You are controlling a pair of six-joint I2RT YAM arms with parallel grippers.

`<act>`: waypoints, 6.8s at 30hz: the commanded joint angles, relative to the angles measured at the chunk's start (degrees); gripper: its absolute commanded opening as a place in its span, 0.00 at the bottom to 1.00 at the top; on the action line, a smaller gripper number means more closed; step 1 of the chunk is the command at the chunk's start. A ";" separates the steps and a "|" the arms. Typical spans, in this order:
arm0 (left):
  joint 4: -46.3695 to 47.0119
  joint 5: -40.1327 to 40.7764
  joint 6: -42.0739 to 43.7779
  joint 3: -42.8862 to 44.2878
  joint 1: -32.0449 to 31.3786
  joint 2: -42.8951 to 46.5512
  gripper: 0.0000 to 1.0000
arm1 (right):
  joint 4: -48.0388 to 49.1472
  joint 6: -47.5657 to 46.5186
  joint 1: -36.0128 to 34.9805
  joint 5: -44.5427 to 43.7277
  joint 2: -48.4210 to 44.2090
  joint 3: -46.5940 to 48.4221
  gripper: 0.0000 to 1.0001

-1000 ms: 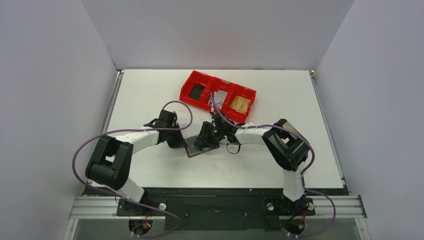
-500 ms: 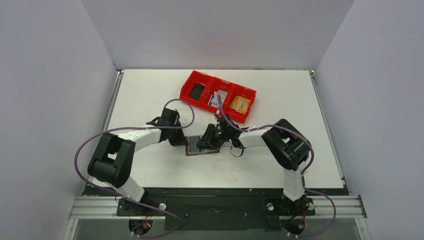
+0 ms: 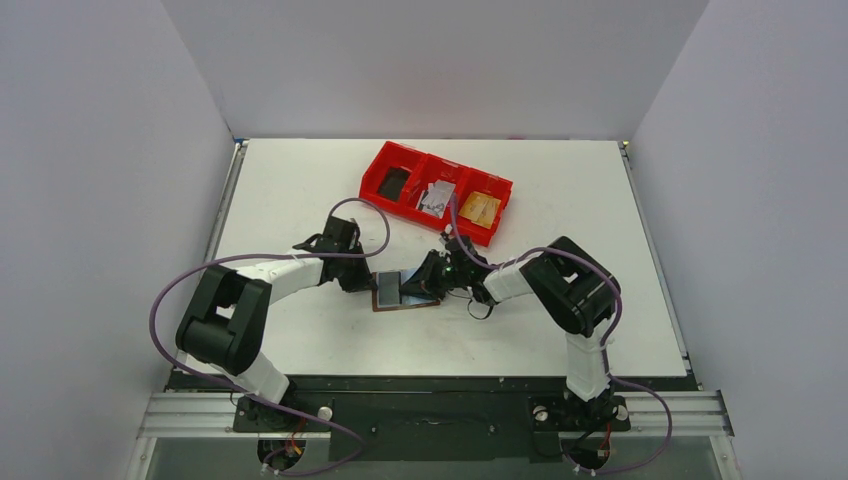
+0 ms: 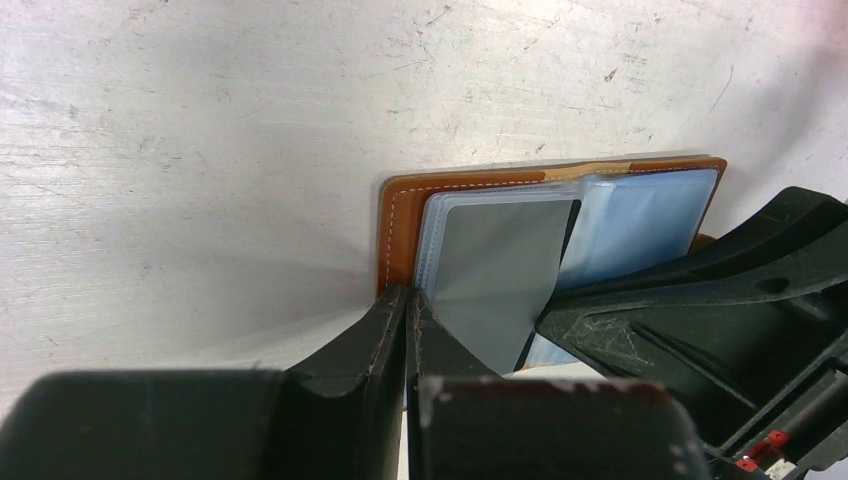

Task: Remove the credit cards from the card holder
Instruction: Remove the credit card from the card holder.

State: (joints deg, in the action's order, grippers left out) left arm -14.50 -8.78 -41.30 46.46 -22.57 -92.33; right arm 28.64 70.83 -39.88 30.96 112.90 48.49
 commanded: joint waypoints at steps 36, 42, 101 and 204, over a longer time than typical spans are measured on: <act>-4.36 2.39 2.08 -0.89 -0.60 -4.68 0.00 | -23.05 -16.49 -2.57 -14.33 -7.17 6.24 0.00; -4.39 2.44 2.32 -0.82 -0.46 -4.77 0.00 | -23.02 -16.68 -1.83 -14.34 -8.28 5.55 0.00; -3.31 2.02 2.00 -1.11 -1.06 -6.87 0.00 | -13.08 -12.49 -1.29 -9.04 -4.15 3.35 0.00; -10.52 -2.55 4.48 11.51 -0.29 3.41 0.41 | -19.63 -17.05 7.77 -6.35 -19.03 -2.72 0.00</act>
State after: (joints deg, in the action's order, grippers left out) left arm -23.40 -10.31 -38.24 54.43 -23.14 -93.21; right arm 8.86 53.74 -32.53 24.32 96.75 43.40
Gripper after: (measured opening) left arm 0.395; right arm 0.007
